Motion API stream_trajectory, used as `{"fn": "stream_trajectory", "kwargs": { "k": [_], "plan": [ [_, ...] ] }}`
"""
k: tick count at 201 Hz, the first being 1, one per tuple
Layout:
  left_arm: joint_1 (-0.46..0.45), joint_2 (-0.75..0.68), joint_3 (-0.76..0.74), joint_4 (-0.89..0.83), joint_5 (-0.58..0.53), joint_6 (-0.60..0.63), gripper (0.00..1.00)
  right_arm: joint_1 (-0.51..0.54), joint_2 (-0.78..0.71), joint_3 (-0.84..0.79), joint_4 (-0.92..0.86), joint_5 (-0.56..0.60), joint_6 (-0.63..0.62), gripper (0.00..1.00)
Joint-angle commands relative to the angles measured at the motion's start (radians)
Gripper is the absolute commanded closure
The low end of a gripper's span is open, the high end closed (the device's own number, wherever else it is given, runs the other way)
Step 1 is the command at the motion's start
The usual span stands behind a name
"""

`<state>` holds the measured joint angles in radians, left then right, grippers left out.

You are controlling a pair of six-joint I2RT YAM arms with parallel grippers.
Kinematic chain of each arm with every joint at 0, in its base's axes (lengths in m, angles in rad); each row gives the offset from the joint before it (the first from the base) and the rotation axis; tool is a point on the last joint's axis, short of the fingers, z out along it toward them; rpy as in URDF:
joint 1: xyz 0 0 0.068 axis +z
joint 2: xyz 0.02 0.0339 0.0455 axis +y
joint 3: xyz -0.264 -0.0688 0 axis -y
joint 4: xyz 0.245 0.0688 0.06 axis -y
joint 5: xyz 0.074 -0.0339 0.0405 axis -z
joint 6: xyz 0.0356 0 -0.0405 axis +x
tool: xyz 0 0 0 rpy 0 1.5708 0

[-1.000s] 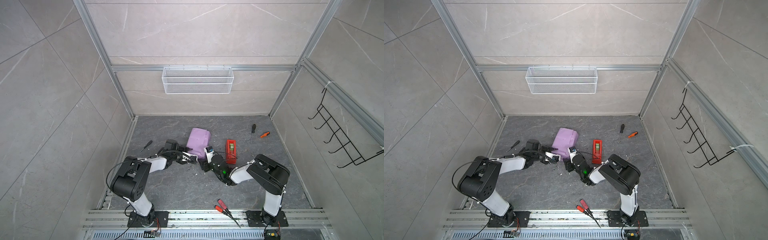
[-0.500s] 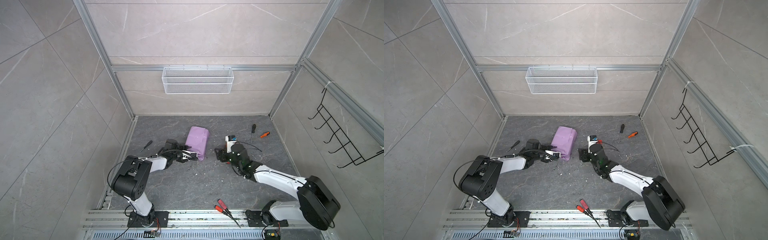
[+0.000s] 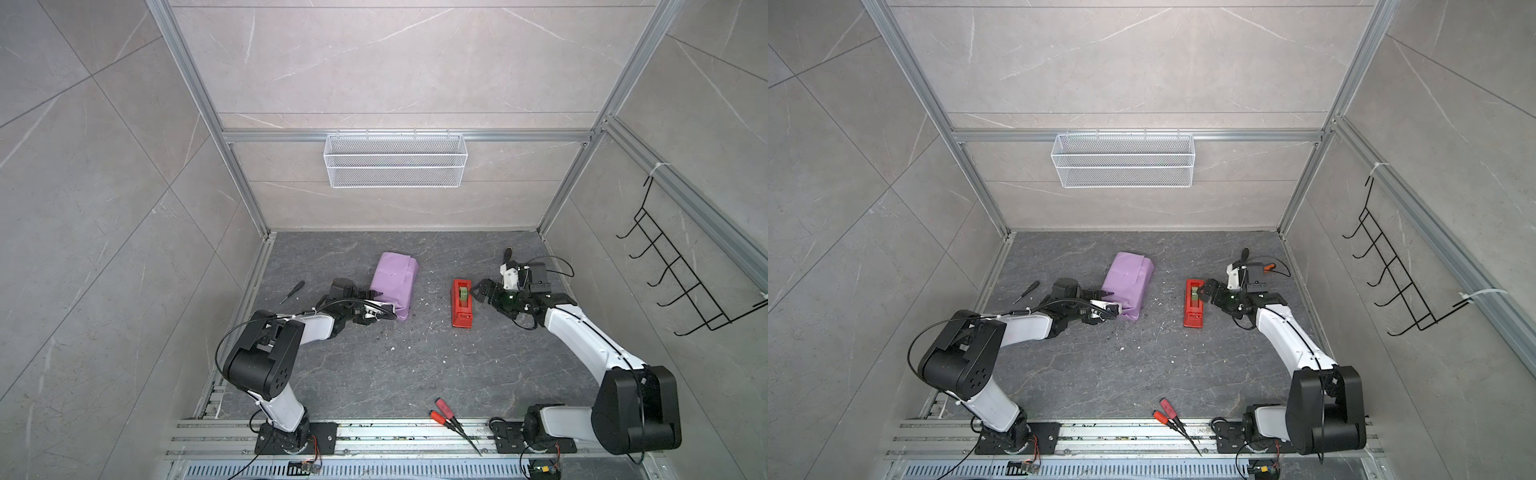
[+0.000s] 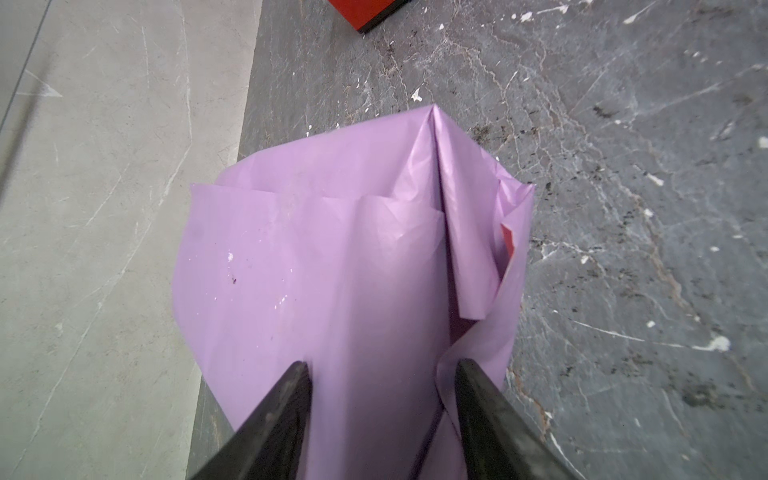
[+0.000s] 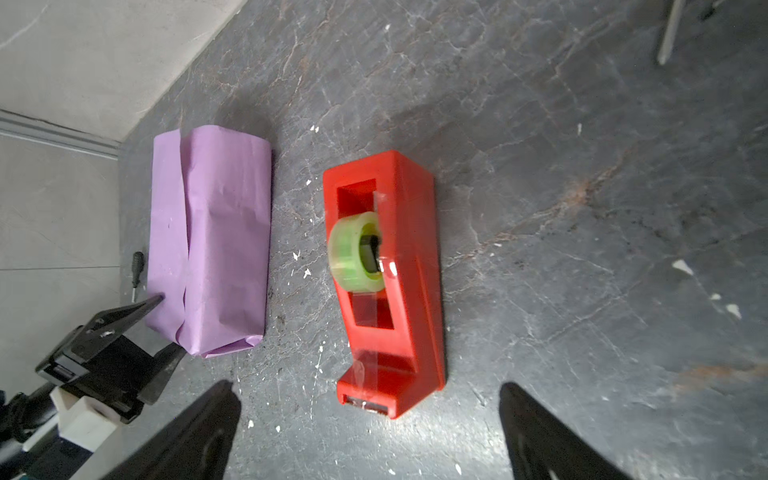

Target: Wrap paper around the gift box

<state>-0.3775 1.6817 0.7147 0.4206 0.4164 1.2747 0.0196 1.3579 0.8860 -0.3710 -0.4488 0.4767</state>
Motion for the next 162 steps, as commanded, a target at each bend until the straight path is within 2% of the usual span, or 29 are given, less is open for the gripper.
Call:
{"fn": "stream_trajectory", "kwargs": {
  "k": [1, 23, 40, 61, 75, 117, 138, 162],
  "plan": [
    [0.002, 0.029, -0.014, -0.06, -0.044, -0.029, 0.41, -0.062, 0.034, -0.007, -0.005, -0.212, 0.029, 0.0],
    [0.002, 0.033, -0.015, -0.058, -0.047, -0.025, 0.41, -0.083, 0.048, 0.014, -0.029, -0.208, -0.029, 0.03],
    [0.0, 0.033, -0.018, -0.058, -0.047, -0.022, 0.41, -0.087, 0.086, 0.048, -0.061, -0.244, -0.068, 0.13],
    [0.001, 0.032, -0.017, -0.059, -0.05, -0.018, 0.41, -0.087, 0.144, 0.065, -0.043, -0.367, -0.089, 0.3],
    [0.001, 0.034, -0.019, -0.057, -0.045, -0.015, 0.41, -0.088, 0.179, 0.082, -0.074, -0.381, -0.126, 0.37],
    [0.005, 0.024, -0.012, -0.108, -0.007, -0.011, 0.41, -0.086, 0.232, 0.091, -0.103, -0.396, -0.173, 0.4],
    [0.01, 0.023, 0.007, -0.177, 0.02, -0.014, 0.41, -0.085, 0.262, 0.096, -0.115, -0.425, -0.184, 0.46],
    [0.025, 0.024, 0.037, -0.263, 0.048, -0.006, 0.41, -0.078, 0.265, 0.098, -0.124, -0.434, -0.202, 0.46]
  ]
}}
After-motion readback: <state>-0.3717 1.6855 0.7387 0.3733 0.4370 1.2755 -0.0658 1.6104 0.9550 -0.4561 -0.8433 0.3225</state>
